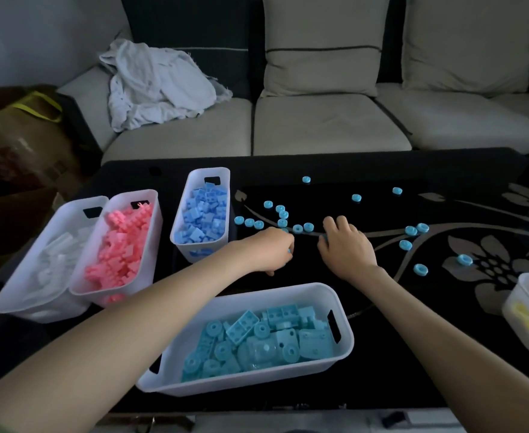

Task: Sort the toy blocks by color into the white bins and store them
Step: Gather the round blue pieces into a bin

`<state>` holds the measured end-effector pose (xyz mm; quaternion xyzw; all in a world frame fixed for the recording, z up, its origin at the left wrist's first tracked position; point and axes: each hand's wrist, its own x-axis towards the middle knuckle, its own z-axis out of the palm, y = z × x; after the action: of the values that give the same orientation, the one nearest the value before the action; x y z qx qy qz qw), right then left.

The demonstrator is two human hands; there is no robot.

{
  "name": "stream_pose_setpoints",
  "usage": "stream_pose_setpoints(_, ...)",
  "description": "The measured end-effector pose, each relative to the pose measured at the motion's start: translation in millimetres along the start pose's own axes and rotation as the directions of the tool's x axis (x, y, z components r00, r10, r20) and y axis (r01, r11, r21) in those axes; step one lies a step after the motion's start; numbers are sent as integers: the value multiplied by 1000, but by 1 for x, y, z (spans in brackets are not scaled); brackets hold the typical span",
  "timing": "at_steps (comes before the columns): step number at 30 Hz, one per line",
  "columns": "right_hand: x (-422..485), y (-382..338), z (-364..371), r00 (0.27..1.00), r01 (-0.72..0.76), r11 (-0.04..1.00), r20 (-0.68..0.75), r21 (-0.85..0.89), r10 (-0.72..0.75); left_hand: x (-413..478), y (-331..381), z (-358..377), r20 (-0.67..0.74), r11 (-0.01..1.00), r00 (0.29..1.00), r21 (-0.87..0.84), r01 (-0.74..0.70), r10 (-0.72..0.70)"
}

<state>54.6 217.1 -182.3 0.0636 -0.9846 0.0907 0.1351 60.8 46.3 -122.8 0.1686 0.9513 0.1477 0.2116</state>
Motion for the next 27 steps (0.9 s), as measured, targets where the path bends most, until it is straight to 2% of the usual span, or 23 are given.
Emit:
stream_pose_setpoints(6,-2,-2,-2,1000,-10,1000,5,-3,10,-16,-2,-3,-28,1000,999,-1,-19,19)
stream_pose_setpoints(12,-9,0,0,998,59,998,0,21,-59,-50,2,-18,-107,995,992,-64,-76,69)
stream_pose_setpoints(17,-12,2,2,994,90,994,-72,63,-85,-111,5,-30,-153,985,979,-79,-151,138)
stream_pose_setpoints(22,-16,-7,-5,998,54,997,-46,46,-52,-149,-6,-14,-28,991,990,-15,-135,135)
stream_pose_setpoints(27,-17,-15,-21,998,-63,988,23,143,61,-153,-23,2,18,991,992,30,-128,128)
